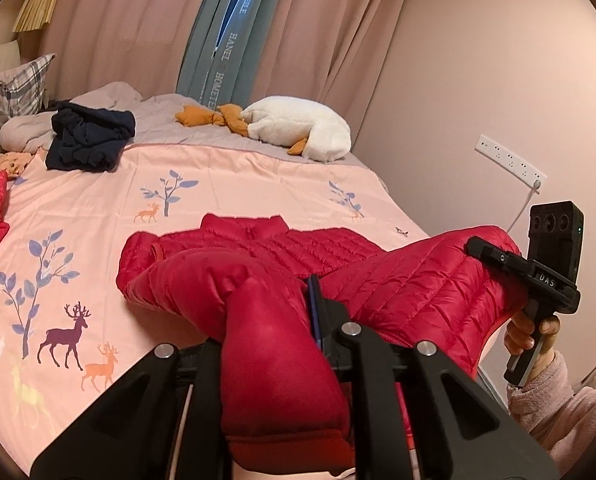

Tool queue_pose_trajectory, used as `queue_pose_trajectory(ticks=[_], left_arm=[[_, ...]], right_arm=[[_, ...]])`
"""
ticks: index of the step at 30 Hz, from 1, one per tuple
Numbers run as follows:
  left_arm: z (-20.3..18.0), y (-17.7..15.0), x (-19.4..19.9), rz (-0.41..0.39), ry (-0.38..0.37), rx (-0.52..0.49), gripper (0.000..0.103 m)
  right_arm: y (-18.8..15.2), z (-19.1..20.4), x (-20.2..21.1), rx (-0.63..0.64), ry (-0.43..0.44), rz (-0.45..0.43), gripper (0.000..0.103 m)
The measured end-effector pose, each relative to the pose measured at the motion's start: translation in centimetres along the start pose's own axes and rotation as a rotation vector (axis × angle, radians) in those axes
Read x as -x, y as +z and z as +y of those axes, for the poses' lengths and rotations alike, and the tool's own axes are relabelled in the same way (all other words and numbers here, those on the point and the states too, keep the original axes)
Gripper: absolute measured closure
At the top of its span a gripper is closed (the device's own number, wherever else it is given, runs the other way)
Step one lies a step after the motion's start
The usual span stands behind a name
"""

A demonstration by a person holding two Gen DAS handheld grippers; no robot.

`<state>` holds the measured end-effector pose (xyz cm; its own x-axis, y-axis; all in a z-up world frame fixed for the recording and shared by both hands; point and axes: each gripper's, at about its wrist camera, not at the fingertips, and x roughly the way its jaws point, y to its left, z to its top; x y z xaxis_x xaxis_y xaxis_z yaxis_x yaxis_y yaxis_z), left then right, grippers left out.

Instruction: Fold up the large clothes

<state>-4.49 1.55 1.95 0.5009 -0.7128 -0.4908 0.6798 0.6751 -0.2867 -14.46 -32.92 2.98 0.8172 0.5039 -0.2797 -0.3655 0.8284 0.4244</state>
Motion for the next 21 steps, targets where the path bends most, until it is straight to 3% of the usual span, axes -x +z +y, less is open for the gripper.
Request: queue_pose_trajectory(ticks=[21], left_arm=[[2.8,0.4,-3.1,0.046,0.087,0.068,0.089]], right_arm=[[-0.6,-4.1,-1.5,-0.116,-0.106,-0.002,0.090]])
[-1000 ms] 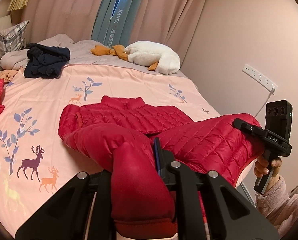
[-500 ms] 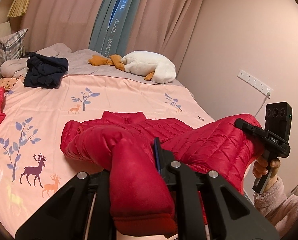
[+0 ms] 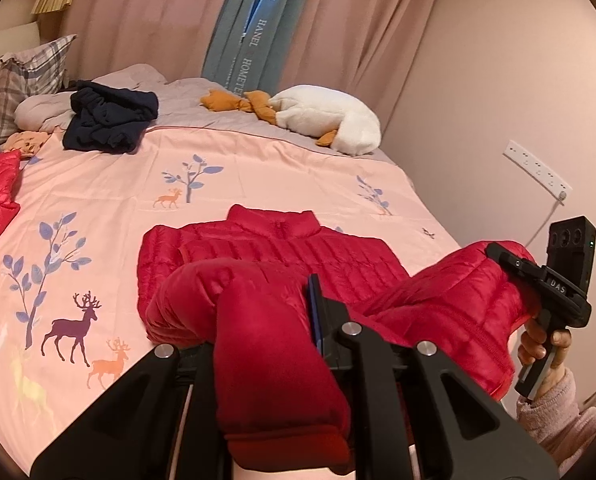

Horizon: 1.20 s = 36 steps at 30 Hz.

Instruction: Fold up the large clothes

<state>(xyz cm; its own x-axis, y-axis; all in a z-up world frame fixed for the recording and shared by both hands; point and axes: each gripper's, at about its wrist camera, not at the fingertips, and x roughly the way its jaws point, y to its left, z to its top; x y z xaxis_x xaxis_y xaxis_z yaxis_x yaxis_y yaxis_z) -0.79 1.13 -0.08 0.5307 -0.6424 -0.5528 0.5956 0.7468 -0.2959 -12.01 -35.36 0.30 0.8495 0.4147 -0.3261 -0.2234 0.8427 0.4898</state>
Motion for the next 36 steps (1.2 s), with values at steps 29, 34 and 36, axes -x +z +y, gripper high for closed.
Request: queue_pose_trajectory(ticks=[29,34,36], left_arm=[[3.7,1.3,-5.3,0.037,0.095,0.089,0.089],[4.0,1.6,-6.5,0.049,0.108,0.090,0.089],[4.1,1.7,-6.9,0.051,0.115,0.089,0.089]], right_arm=[[1.2,-4.8,-4.3,-0.095,-0.133,-0.028,0.089],[1.3,-5.3,-5.2,-0.096,-0.151,-0.022,0.089],[1.4,-5.5,-5.6,-0.098,-0.156,-0.021,0.089]])
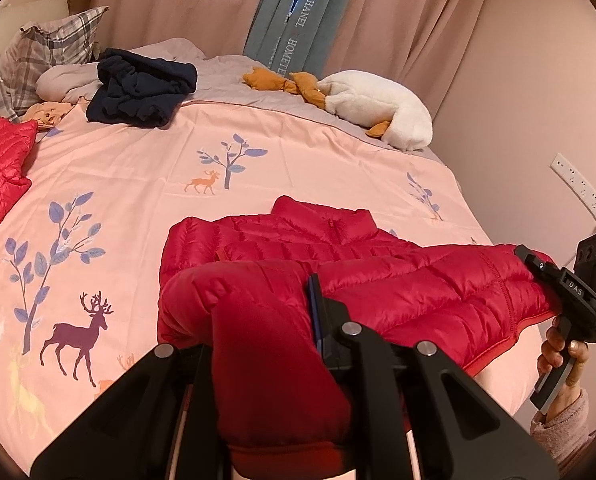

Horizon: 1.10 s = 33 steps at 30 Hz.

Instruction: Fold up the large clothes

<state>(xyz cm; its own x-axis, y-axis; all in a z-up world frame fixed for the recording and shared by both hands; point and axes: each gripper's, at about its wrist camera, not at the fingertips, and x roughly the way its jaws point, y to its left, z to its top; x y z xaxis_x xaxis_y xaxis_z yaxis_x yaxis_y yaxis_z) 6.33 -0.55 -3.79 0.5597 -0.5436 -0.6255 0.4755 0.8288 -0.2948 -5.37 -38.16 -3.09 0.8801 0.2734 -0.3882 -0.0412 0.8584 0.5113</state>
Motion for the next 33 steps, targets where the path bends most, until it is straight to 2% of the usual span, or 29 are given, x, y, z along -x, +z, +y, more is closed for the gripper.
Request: queue_pose_trajectory(ticks=[33], left_arm=[[0.4,1.7,-6.8,0.052,0.096,-0.022,0.089]], right_arm=[[0.7,-2.7,-5.5,-0.005,-0.086,0.045,0.089]])
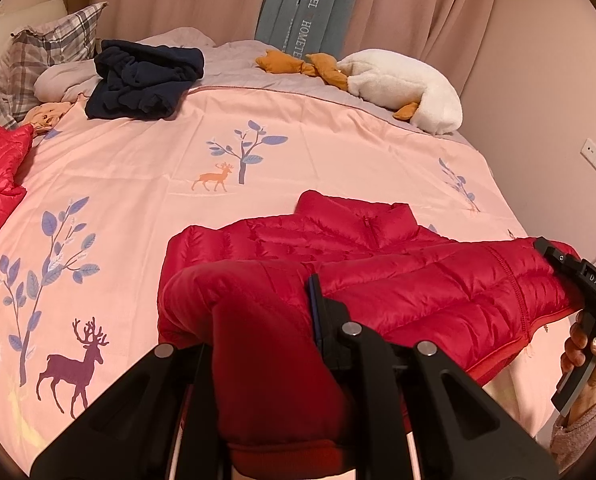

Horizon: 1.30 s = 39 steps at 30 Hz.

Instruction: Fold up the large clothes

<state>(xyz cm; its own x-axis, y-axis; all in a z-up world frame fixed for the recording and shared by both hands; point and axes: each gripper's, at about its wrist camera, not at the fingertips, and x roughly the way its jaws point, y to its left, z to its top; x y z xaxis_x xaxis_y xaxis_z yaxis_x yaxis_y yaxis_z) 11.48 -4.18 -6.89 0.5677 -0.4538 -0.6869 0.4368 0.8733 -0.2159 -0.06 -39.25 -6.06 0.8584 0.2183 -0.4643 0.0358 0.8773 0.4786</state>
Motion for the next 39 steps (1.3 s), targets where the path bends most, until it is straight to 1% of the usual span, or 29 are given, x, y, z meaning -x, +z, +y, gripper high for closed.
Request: queue_pose_trajectory(ticks=[15,21,27,33,39], left_arm=[[0.3,0.6,-1.8,0.019,0.017,0.012,0.089],[0.1,2.2,-2.4,0.003,0.026,0.011,0.088],[0.3,3.5,-4.2,0.023,0.036,0.022,0.088],[-0.3,4.5,-6.1,0.034,0.077,-0.010,0.087],[-0.5,4.8,-7.9,0.050,0.109,-0.031,0.087]], right_arm=[[0.4,-0.5,-1.7,-0.002,-0.014,0.010,0.089],[1.5,-0.7,-2.4,0.005,-0.022,-0.002,0.089],[2.3,-1.1,-3.9,0.013,-0.051,0.006,0.089],[2.8,-2.1,-5.4,-0.006,-0.079,0.015,0.089],[2.6,-3.3,-7.0,-0.028,-0.108,0.036,0.089]])
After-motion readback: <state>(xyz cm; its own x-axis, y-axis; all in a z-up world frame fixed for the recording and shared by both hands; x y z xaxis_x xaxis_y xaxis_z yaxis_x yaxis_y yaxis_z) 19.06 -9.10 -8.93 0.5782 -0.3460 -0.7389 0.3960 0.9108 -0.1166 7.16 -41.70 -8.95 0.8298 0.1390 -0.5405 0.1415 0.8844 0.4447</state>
